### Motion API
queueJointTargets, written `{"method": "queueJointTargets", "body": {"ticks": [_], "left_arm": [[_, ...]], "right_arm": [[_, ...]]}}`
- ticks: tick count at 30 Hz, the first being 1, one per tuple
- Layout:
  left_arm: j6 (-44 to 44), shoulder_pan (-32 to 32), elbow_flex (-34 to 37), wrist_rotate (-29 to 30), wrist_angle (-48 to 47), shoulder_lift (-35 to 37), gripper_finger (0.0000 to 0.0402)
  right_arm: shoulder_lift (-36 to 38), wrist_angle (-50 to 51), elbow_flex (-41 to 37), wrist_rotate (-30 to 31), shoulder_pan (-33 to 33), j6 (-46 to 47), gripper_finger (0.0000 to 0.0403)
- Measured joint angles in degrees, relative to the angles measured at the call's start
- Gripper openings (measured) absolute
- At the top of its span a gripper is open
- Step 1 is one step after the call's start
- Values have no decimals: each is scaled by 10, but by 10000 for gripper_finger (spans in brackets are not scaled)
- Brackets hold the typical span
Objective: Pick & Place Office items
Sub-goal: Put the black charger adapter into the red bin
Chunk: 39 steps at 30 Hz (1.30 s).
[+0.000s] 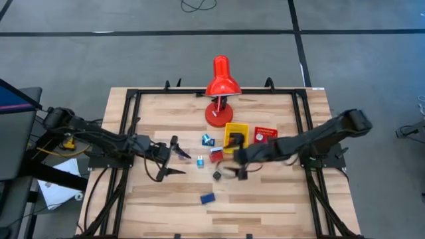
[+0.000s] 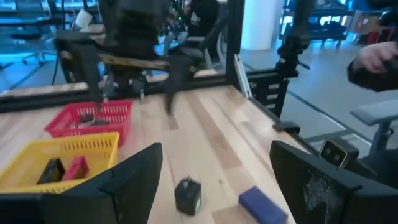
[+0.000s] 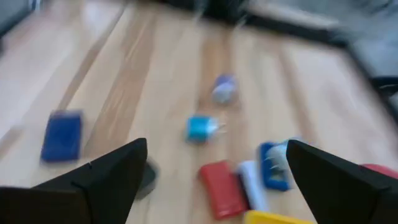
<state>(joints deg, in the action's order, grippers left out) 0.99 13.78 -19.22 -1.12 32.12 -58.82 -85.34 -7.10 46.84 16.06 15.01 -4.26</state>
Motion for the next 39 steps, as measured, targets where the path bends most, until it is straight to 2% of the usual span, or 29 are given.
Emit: {"method": "queueJointTargets", "body": {"ticks": [7, 12, 16, 25, 39], "left_arm": [[0, 0, 8, 14, -2, -6, 292], [1, 0, 8, 17, 2, -12, 292], [1, 0, 8, 17, -2, -18, 292], [2, 0, 8, 16, -14, -18, 292], [2, 0, 8, 16, -16, -18, 292]], "right_arm": [[-153, 136, 153, -67, -3, 53, 352], [-213, 193, 211, -144, -3, 43, 321], [-236, 192, 224, -173, -8, 52, 304], [-264, 193, 224, -177, -24, 53, 300], [-265, 202, 223, -178, -22, 42, 290]]}}
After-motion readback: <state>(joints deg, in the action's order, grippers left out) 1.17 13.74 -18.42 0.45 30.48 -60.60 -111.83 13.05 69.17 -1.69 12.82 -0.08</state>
